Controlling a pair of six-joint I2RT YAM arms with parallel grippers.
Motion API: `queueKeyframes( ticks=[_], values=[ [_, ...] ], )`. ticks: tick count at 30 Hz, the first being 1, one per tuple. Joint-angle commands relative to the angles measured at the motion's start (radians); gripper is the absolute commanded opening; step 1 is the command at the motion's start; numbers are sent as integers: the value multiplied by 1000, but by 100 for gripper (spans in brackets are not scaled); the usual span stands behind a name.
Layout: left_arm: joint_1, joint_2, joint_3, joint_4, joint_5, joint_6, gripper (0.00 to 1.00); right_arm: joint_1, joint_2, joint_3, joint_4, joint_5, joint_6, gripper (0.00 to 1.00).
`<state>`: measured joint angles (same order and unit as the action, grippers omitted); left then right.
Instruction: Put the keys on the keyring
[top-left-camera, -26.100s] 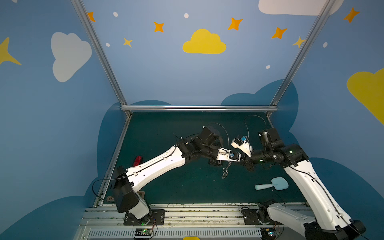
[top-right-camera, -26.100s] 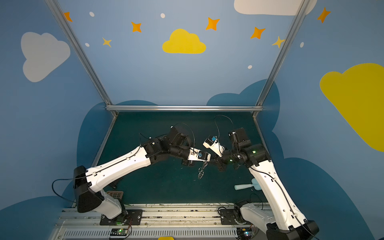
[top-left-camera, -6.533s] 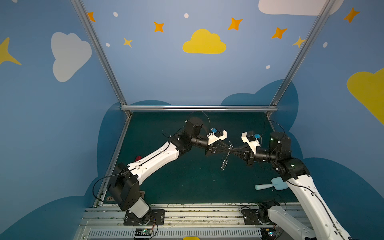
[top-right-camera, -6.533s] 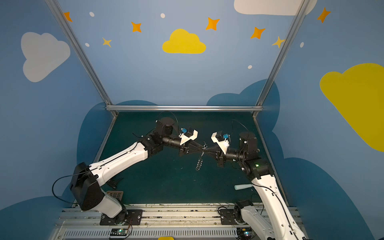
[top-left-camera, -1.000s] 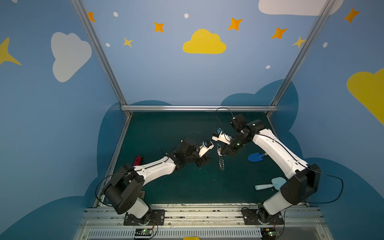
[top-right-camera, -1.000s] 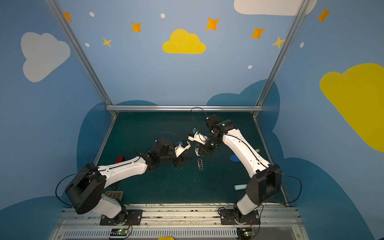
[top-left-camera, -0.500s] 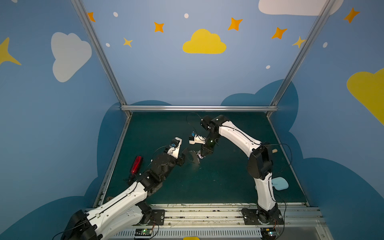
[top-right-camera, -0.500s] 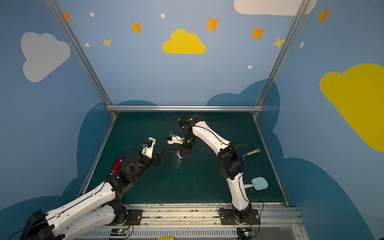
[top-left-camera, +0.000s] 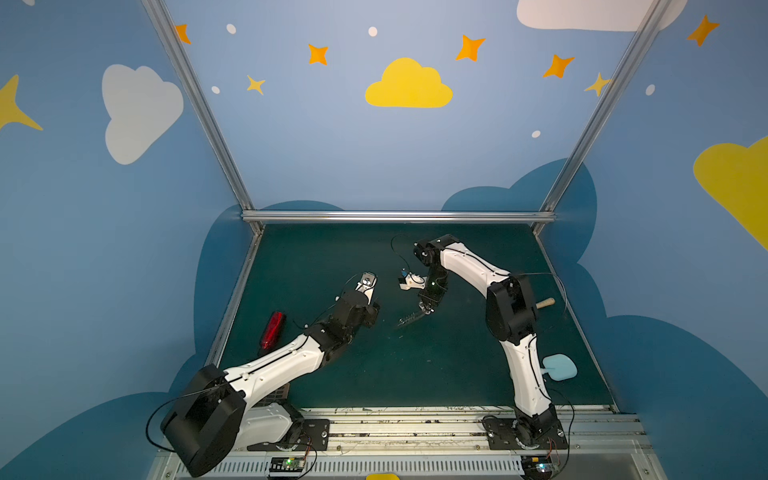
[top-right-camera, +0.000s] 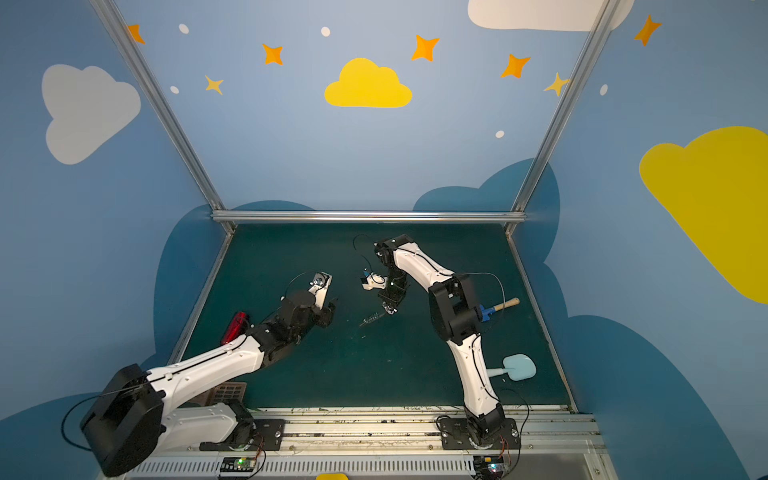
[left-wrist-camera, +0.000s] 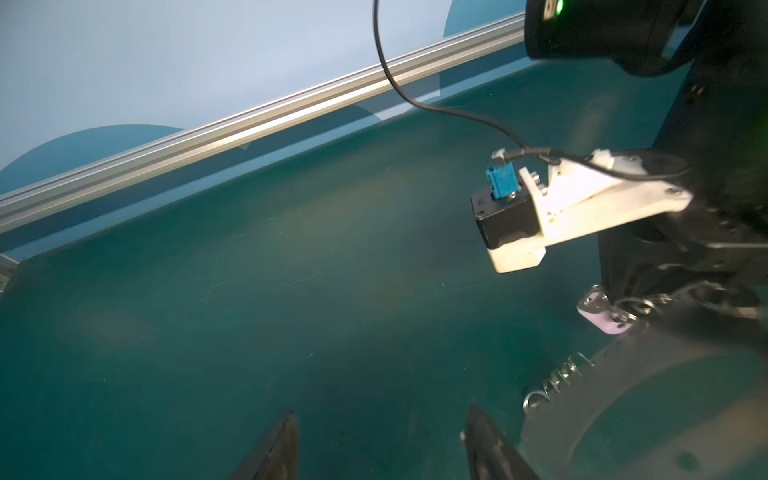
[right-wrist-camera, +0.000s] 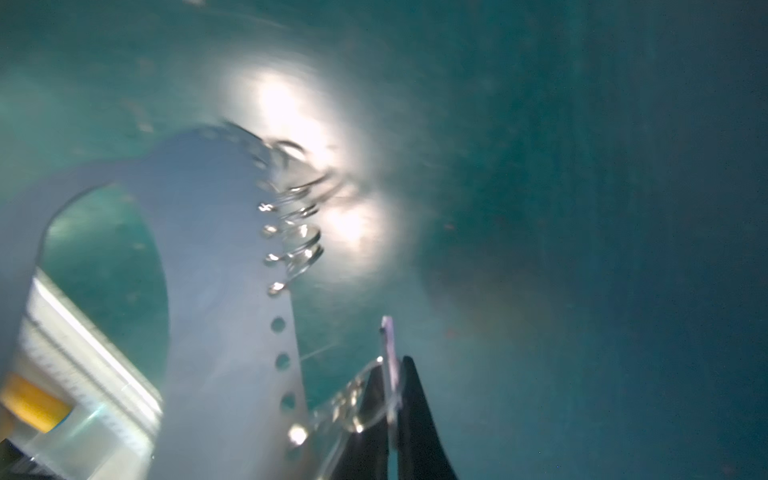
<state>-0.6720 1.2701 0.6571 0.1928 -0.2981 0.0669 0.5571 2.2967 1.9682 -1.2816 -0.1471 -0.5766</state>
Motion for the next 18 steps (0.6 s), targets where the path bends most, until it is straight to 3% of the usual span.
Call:
queueKeyframes(
  ticks=[1,13,16,18],
  values=[
    [12,39,42,-2,32,-2,63,-22,45,51,8,59,3,0],
    [20,138,107,-12,131,37,64,-62,48,-29,156,179,-73,0],
    [19,143,109,-7,136,36,64,-57,57,-34,199,267,-94,0],
    [20,139,113,-6,135,36,64,-59,62,-35,236,335,-95,14]
  ],
)
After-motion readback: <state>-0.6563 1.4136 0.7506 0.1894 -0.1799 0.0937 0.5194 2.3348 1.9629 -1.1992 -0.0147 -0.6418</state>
